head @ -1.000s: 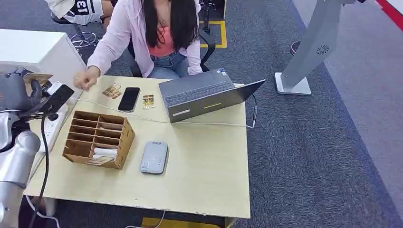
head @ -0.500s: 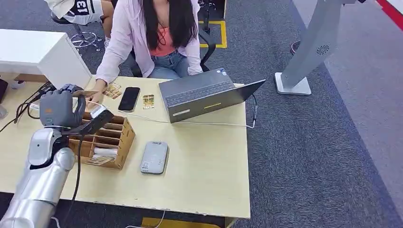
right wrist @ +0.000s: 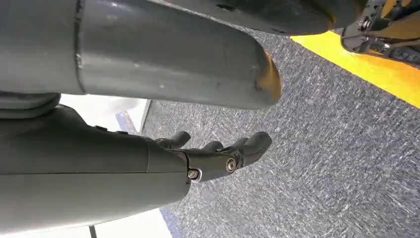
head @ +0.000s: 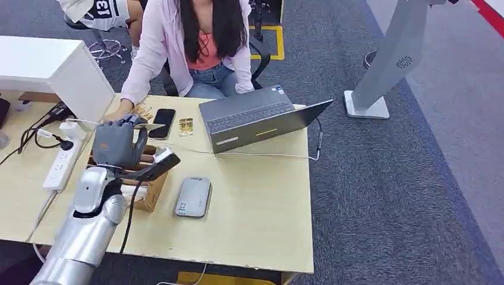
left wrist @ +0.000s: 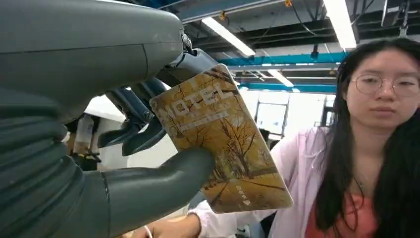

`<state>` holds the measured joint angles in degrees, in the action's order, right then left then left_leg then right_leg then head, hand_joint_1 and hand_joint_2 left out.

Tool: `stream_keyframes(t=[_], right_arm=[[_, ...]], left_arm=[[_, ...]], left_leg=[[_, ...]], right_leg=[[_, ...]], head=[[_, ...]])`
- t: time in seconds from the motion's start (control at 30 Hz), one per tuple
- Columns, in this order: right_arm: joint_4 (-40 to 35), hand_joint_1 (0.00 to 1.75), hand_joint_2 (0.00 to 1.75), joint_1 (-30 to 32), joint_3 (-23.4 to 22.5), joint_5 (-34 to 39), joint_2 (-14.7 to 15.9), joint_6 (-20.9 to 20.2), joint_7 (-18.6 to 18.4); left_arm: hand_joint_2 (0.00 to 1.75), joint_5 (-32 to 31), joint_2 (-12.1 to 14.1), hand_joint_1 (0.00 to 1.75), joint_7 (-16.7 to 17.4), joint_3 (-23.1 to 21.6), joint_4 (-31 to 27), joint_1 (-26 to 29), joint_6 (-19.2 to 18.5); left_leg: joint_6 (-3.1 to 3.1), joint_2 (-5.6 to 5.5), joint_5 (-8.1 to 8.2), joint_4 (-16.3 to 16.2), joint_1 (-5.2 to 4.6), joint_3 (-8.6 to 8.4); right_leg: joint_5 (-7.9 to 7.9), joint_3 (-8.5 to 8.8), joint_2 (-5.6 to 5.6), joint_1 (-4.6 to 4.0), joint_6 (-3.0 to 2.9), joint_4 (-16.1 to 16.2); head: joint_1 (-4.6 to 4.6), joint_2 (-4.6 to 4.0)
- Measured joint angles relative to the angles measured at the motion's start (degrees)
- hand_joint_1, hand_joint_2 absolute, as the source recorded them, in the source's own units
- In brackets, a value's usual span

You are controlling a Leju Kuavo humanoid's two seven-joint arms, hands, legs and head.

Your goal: Pass the card to the sensor for recognition and then transmit it.

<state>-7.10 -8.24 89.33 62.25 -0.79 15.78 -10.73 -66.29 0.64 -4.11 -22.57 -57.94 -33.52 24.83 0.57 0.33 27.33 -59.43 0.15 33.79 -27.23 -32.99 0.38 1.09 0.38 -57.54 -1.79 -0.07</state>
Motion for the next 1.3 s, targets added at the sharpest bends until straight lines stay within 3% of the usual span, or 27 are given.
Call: stream_keyframes(t=[0.37,0.6,0.8,1.3], right_arm=[[0.0,0.0,0.0,-0.01,0.0,-0.26,-0.13,-0.07,0.04],[0.0,0.0,0.0,0.0,0.0,-0.39,-0.13,-0.09,0.04],[0.0,0.0,0.0,0.01,0.0,-0.42,-0.13,-0.11,0.04],[0.0,0.0,0.0,0.02,0.04,-1.14,-0.13,-0.35,0.5]], left_arm=[[1.75,-1.36,-2.83,1.75,1.52,-6.45,0.74,2.9,-1.62],[1.75,-1.4,-3.72,1.75,4.0,-8.4,2.95,4.24,-4.29],[1.75,-1.42,-3.76,1.75,4.07,-9.01,4.33,4.43,-4.53],[1.75,0.33,-4.05,1.75,5.18,-10.87,8.39,4.79,-13.62]], left_leg=[[0.0,-0.02,0.0,0.01,0.02,0.0],[0.0,-0.01,0.0,0.01,0.02,0.01],[0.0,-0.01,0.0,0.01,0.02,0.0],[0.0,-0.01,0.0,0.01,0.02,0.01]], right_leg=[[0.0,0.0,-0.01,-0.02,0.0,0.0],[-0.01,-0.01,-0.01,-0.02,0.0,0.0],[0.0,-0.01,-0.02,-0.02,0.0,0.0],[0.0,-0.01,-0.01,-0.02,0.0,0.0]], head=[[0.02,0.0],[0.02,0.0],[0.02,0.0],[0.0,0.0]])
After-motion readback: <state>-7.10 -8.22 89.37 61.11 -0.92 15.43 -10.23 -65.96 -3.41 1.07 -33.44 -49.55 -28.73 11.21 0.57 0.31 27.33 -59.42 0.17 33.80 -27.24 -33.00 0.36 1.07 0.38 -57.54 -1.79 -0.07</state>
